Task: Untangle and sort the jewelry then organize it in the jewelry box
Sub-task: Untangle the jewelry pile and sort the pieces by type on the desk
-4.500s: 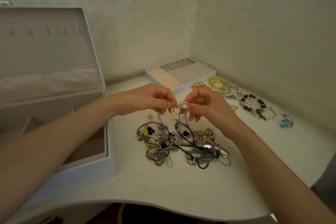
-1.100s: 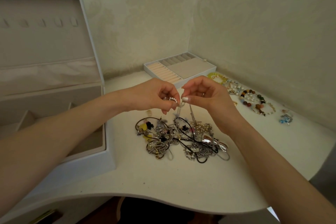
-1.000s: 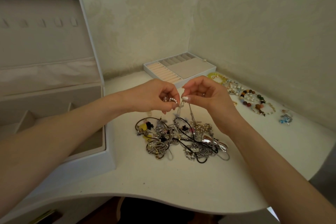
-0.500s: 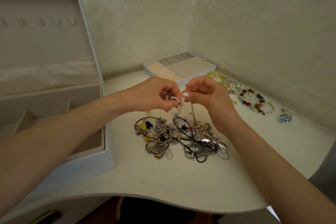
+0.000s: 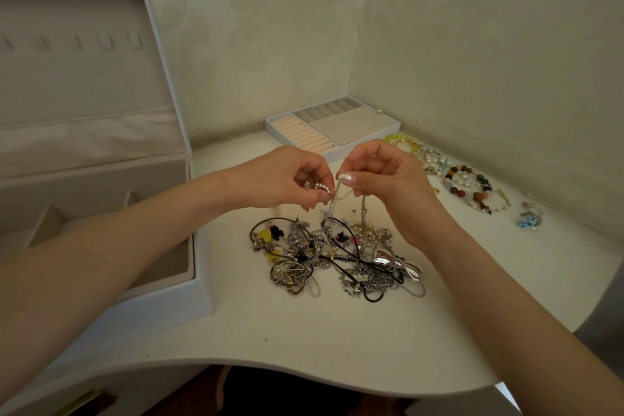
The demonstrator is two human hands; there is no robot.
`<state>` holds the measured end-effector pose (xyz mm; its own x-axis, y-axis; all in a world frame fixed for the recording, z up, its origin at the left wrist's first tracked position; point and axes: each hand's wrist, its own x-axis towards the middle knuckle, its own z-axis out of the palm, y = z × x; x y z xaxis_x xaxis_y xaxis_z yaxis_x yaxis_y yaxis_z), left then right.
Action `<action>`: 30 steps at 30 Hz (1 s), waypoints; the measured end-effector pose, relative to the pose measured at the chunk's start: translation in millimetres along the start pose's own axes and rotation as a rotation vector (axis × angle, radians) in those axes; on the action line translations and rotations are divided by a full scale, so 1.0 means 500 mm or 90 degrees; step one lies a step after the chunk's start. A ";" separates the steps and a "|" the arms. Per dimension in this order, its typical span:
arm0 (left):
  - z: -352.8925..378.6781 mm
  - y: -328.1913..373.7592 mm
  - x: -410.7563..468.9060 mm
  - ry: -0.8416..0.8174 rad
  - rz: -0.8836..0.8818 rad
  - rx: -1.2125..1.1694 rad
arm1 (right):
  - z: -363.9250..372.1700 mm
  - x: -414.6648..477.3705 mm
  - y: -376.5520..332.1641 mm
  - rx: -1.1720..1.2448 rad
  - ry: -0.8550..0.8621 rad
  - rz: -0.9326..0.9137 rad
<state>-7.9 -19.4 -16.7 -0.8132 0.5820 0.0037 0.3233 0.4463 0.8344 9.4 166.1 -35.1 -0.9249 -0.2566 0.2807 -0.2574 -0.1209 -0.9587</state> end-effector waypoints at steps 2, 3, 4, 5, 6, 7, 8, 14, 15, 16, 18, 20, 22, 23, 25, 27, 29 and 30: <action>0.000 -0.001 0.000 -0.006 0.006 0.001 | 0.001 -0.001 0.000 -0.006 -0.009 0.005; 0.000 -0.001 0.000 -0.008 0.011 0.001 | 0.002 -0.001 -0.001 -0.011 -0.012 0.006; -0.001 -0.001 -0.001 -0.011 0.017 -0.001 | 0.003 -0.001 -0.001 -0.015 -0.012 0.006; -0.001 -0.001 -0.001 -0.013 0.023 -0.002 | 0.003 -0.001 -0.001 -0.017 -0.010 0.006; -0.001 -0.001 -0.001 -0.013 0.026 -0.004 | 0.004 -0.001 -0.002 -0.017 -0.007 0.005; -0.002 -0.001 -0.001 -0.014 0.029 -0.008 | 0.004 -0.001 -0.003 -0.016 -0.004 0.005; -0.002 -0.002 0.000 -0.015 0.032 -0.014 | 0.003 -0.001 -0.003 -0.013 -0.001 0.005; -0.002 0.001 -0.003 -0.025 0.029 -0.026 | 0.001 -0.001 -0.002 -0.019 0.000 0.008; -0.001 0.003 -0.004 -0.026 0.025 -0.031 | 0.001 0.000 -0.002 -0.024 0.001 0.007; 0.000 0.005 -0.005 -0.028 0.020 -0.037 | 0.001 0.000 -0.002 -0.030 0.003 0.006; 0.001 0.009 -0.007 -0.032 0.012 -0.048 | 0.003 -0.001 -0.002 -0.039 0.010 0.001; 0.001 0.011 -0.007 -0.038 0.005 -0.061 | 0.004 -0.001 -0.002 -0.038 0.020 -0.006; 0.001 0.011 -0.007 -0.041 0.000 -0.079 | 0.003 -0.001 -0.003 -0.030 0.031 -0.012; 0.001 0.011 -0.007 -0.041 -0.002 -0.087 | 0.003 -0.001 -0.003 -0.028 0.030 -0.013; 0.001 0.012 -0.008 -0.043 -0.005 -0.099 | 0.004 -0.002 -0.003 -0.032 0.020 -0.012; 0.002 0.013 -0.008 -0.048 -0.007 -0.105 | 0.006 -0.003 -0.002 -0.038 0.017 -0.014; 0.001 0.011 -0.007 -0.049 -0.006 -0.095 | 0.007 -0.003 -0.003 -0.033 0.015 -0.013; 0.000 0.008 -0.005 -0.047 -0.007 -0.085 | 0.006 -0.003 -0.004 -0.028 0.011 -0.010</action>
<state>-4.3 -19.0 -13.4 -0.7771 0.6280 -0.0413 0.2435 0.3607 0.9003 12.3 163.8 -33.6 -0.9250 -0.2383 0.2959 -0.2843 -0.0825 -0.9552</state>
